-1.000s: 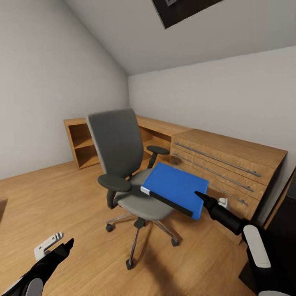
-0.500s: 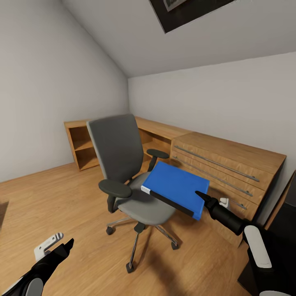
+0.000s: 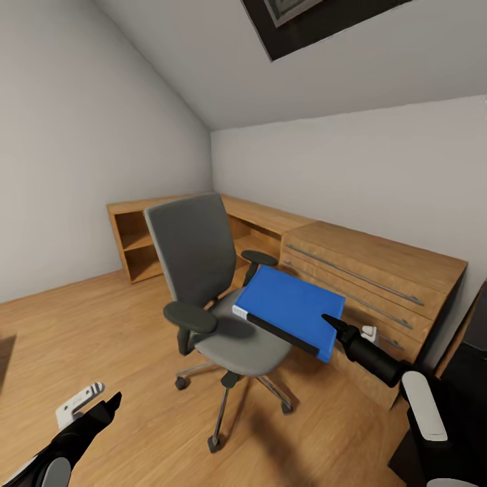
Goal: In the bedroom, organize the workspace by keeping the computer under the desk, ensuring the monitor is on the desk, placing the keyboard on the desk next to the monitor, placing the mouse on the desk next to the keyboard, moving the folder from the swivel chair onto the desk next to the mouse, stacking the notebook on top of the folder with the pen on top of the notebook, and positioning the swivel chair next to the desk.
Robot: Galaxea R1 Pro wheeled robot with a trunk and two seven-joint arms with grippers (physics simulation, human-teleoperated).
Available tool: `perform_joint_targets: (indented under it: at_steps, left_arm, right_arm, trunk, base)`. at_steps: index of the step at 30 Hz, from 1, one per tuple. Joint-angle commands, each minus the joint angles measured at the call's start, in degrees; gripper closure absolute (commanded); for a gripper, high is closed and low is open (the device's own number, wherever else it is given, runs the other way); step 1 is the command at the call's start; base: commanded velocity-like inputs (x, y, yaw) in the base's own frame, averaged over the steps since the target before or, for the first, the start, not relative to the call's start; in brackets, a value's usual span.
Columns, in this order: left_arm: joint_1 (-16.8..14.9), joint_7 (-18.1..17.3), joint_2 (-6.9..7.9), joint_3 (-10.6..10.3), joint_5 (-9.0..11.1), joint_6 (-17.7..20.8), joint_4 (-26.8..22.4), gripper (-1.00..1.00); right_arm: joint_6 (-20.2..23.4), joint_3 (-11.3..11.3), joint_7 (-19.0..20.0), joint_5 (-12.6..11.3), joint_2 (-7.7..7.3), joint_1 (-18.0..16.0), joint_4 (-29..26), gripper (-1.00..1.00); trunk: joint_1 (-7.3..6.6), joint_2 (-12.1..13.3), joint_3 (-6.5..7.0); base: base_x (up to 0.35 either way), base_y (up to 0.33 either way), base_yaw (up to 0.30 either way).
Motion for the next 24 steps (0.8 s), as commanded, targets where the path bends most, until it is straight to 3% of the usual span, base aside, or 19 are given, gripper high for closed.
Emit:
perform_joint_targets:
  at_steps: [1, 19, 24]
  left_arm:
    - [-0.04, 0.41, -0.03, 0.06, 0.60, 0.27, -0.09, -1.00]
    - [-0.04, 0.41, -0.03, 0.07, 0.63, 0.27, -0.06, -1.00]
    - [-0.04, 0.41, -0.03, 0.13, 0.63, 0.27, -0.06, -1.00]
  right_arm:
    - [0.38, -0.11, 0.20, -0.08, 0.04, -0.05, 0.01, 1.00]
    - [0.26, -0.12, 0.28, -0.12, 0.00, -0.05, 1.14, 1.00]
    - [0.22, -0.12, 0.29, -0.09, -0.01, -0.05, 1.16, 1.00]
  trunk:
    - [-0.28, 0.37, 0.13]
    - [-4.23, 7.59, 3.36]
    - [-5.33, 9.59, 4.26]
  base:
    - [-0.332, 0.000, 0.000]
    - [-0.336, 0.000, 0.000]
    - [-0.160, 0.000, 0.000]
